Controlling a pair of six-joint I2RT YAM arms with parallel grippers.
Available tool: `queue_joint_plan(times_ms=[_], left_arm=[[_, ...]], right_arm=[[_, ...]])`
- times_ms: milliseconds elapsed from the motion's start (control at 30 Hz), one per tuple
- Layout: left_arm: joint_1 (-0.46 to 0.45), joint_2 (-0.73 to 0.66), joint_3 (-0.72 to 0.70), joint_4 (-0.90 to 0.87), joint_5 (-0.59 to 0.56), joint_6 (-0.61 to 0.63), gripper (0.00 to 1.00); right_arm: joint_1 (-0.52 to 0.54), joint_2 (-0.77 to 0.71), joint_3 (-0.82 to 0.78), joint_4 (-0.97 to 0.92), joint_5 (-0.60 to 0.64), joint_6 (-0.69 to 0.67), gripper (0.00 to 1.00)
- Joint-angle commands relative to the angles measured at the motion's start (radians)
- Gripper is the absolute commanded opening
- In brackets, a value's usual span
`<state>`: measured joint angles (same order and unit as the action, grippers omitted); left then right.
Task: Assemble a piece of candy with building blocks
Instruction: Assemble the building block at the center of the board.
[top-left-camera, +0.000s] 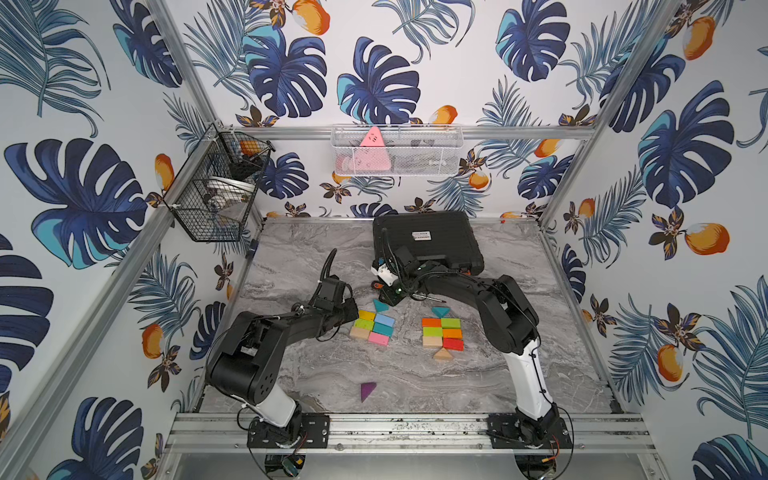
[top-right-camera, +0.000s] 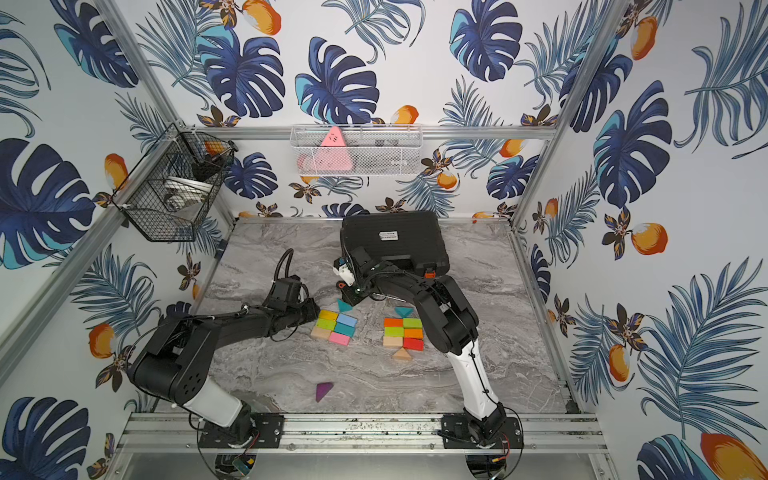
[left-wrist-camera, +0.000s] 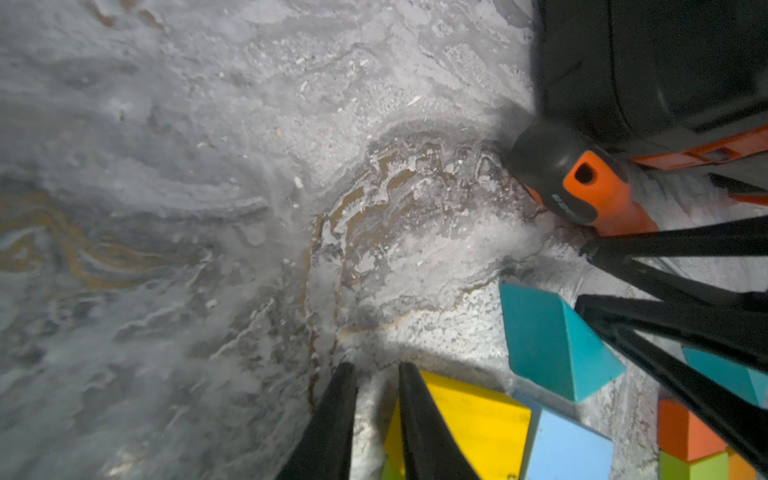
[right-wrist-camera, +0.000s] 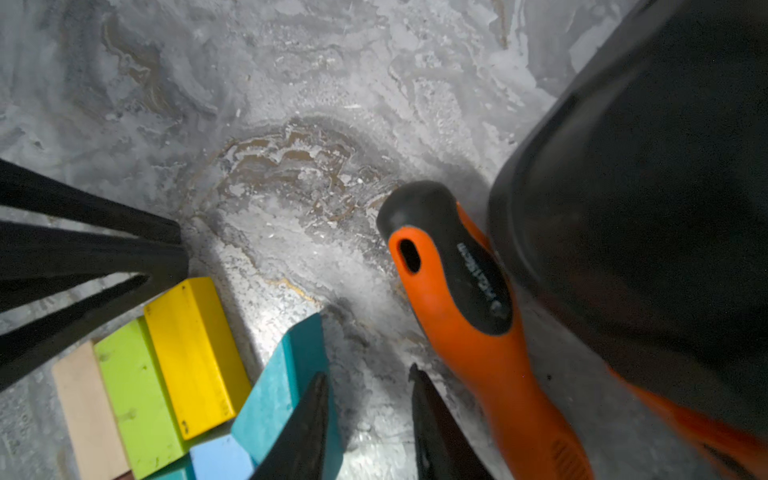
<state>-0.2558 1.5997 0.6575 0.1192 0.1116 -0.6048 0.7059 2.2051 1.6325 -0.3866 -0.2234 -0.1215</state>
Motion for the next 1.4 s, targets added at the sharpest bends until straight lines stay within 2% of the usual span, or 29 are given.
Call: queue_joint_plan(times_ms=[0, 1100, 1367], left_arm=[[0.001, 0.006, -0.009, -0.065, 0.009, 0.002, 0.26], [0.001, -0.006, -0.016, -0.076, -0.01, 0.002, 0.26], [0.001, -0.006, -0.018, -0.075, -0.01, 0.001, 0.26]], right_arm=[[0.002, 0.008, 0.01, -0.021, -0.023, -0.013, 0.36], [0.001, 0.079, 0.081, -0.032, -0.102, -0.028, 0.37], [0.002, 0.099, 0.101, -0.031, -0.126, -0.029, 0.41]])
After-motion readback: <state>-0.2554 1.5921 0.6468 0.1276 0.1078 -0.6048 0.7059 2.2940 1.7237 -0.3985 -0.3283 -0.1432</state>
